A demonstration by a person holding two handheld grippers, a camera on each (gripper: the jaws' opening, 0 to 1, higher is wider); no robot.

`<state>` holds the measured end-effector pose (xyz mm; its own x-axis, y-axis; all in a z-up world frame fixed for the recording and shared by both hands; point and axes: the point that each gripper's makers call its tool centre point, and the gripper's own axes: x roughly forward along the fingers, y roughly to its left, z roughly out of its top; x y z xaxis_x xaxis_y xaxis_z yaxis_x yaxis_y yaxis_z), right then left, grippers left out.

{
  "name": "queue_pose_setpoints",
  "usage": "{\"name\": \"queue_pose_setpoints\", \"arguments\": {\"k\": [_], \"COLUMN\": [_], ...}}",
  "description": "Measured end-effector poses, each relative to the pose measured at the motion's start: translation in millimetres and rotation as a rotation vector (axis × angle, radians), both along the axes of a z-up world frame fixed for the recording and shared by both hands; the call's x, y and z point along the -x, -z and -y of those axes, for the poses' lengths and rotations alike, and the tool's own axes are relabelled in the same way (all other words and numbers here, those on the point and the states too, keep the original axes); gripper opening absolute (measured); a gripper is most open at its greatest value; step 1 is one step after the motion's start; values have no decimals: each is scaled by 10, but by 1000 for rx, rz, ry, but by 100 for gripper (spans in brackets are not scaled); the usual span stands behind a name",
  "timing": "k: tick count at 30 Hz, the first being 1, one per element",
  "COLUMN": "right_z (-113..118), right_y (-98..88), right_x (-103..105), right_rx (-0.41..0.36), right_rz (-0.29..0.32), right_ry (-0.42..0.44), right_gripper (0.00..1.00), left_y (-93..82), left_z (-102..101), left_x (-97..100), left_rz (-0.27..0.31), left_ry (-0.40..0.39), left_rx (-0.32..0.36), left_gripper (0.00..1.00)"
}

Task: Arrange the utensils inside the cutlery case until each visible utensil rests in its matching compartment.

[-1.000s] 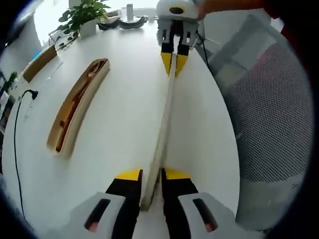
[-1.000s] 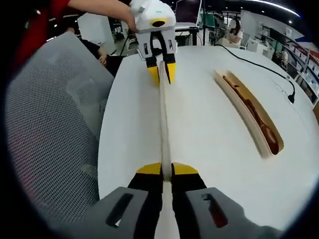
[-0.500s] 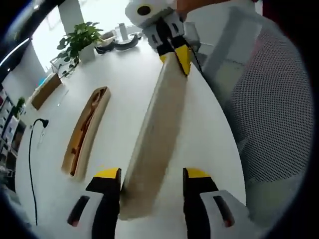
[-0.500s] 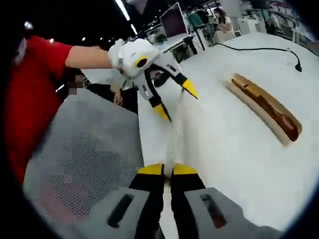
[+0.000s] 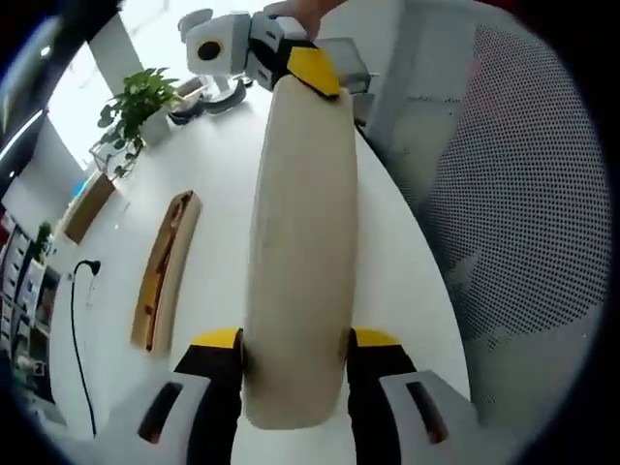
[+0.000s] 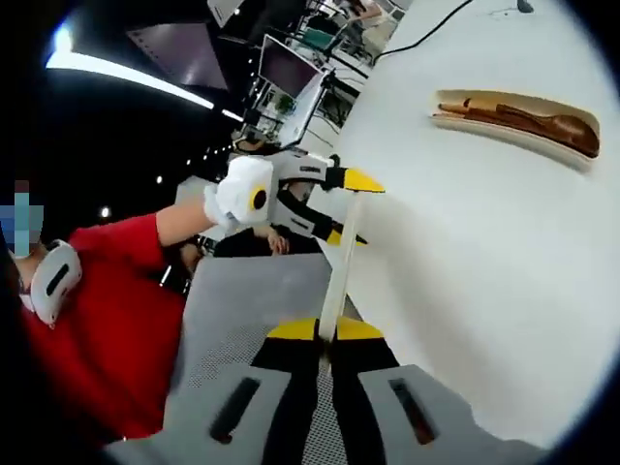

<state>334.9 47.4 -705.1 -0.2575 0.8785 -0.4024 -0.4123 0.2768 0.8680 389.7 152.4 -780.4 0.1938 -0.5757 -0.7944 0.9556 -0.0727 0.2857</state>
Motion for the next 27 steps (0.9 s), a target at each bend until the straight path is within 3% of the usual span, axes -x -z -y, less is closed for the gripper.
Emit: {"name": "queue_pose_setpoints", "arguments": {"k": [1,3,5,6,8,10,11,14,17,18,19,21,27], "right_z": [-13,-13,0,15,19,61,75,60,129,139,147,158,211], "right_y": [-37,-61,-75,-63,-84,-27,-12,-87,-25,-30,-42,-63,-163], "right_x": [-33,-117,-167,-240,-259,-313,-317,-358,-508,-538,-548,-553,-706], "right_rx": [-7,-16,-17,-4,-11,32,41,30,121,133,142,160,159], "right_rz": [-38,-45,-45,-43,-35,-47,-16,-83,-49,-4,24,-38,-76], "right_ry": [35,94,127,179,219,288,284,367,466,467,465,508,579], "right_gripper": [0,0,0,0,1,1,2,3,7,8,9,10,11], "left_y": [-11,-30,-44,-38,-75,-102,-129,-194,-266,-289,-311,-354,-513], "left_z": [0,-2,-11,-21,-13,-10,2,7,5,3,15,28,61], "left_x": [2,-11,-3,28,7,20,60,60,-47,-33,-31,-124,-309], "left_rz": [-3,1,-35,-85,-82,-121,-162,-219,-230,-287,-309,-260,-277], "left_ry": [-1,-10,-49,-88,-85,-108,-108,-109,-119,-156,-159,-132,-112], "left_rx": [1,-2,-3,2,20,30,39,39,37,34,37,26,1], "left_gripper": [42,41,41,41,41,40,40,40,40,40,40,40,40]}}
